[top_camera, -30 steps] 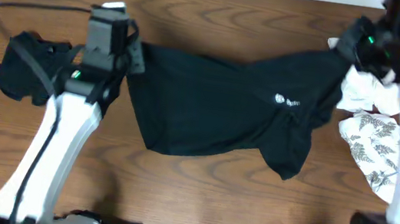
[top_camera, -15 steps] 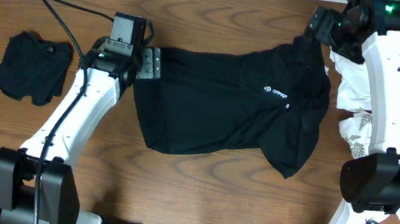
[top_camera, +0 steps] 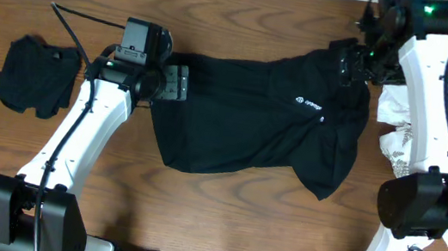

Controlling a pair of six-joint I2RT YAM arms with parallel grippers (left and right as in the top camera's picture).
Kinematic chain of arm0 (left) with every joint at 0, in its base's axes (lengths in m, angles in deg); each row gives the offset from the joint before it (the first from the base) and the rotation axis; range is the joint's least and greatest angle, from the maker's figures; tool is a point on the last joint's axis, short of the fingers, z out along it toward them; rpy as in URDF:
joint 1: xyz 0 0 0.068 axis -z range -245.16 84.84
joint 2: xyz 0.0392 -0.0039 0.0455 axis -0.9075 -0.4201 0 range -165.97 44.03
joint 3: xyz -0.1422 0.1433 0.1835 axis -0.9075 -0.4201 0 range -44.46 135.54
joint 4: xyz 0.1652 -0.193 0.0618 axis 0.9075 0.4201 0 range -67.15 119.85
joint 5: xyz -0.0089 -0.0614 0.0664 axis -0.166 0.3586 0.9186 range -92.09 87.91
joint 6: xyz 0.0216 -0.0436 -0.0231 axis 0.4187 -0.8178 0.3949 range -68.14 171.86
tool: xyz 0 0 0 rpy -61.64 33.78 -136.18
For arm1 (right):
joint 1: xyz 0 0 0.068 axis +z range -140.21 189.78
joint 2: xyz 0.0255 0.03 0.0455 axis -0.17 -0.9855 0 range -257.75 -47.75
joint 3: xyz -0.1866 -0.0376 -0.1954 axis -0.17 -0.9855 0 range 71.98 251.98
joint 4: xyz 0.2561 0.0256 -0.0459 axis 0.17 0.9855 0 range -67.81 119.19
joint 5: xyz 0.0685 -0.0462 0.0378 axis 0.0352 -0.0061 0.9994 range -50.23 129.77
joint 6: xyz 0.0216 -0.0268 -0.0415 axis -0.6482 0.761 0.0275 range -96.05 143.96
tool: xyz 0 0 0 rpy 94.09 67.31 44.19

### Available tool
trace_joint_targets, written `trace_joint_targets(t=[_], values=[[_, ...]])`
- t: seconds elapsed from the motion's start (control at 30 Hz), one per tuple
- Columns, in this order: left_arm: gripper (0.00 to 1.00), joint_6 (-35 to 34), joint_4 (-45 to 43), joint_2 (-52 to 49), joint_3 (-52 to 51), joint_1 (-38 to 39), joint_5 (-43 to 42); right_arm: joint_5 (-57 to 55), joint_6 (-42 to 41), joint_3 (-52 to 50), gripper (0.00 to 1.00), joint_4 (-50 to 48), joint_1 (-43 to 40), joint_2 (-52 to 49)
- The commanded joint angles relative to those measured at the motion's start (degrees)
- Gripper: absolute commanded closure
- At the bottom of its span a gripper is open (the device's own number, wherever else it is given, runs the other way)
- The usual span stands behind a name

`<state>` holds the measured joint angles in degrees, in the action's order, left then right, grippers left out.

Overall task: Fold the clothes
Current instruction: 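Lower the spread black shirt flat onto the table with both grippers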

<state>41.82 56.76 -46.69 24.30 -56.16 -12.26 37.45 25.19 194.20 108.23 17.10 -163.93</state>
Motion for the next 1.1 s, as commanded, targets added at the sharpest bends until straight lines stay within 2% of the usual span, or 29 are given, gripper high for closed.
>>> trace_joint_targets(t=[0.0,0.2,0.43,0.7,1.07], values=[[0.16,0.57,-0.90,-1.01,-0.22,-0.31,-1.22,-0.72,8.90,-0.87,0.15,-0.17,2.89,0.74],[0.16,1.01,-2.71,-6.14,-0.22,-0.31,-1.51,-4.35,8.68,-9.11,0.16,-5.03,6.84,0.74],[0.16,6.36,-10.32,-13.75,-0.22,-0.31,-7.21,-6.97,6.05,-17.68,0.16,-10.86,8.72,0.74],[0.16,8.13,-17.18,-19.10,-0.22,-0.37,-6.71,-7.37,4.59,-18.29,0.17,-12.20,8.72,0.74],[0.17,7.37,-17.29,-21.42,-0.22,-0.96,0.92,-7.37,4.59,-18.29,0.16,-12.31,8.72,0.74]])
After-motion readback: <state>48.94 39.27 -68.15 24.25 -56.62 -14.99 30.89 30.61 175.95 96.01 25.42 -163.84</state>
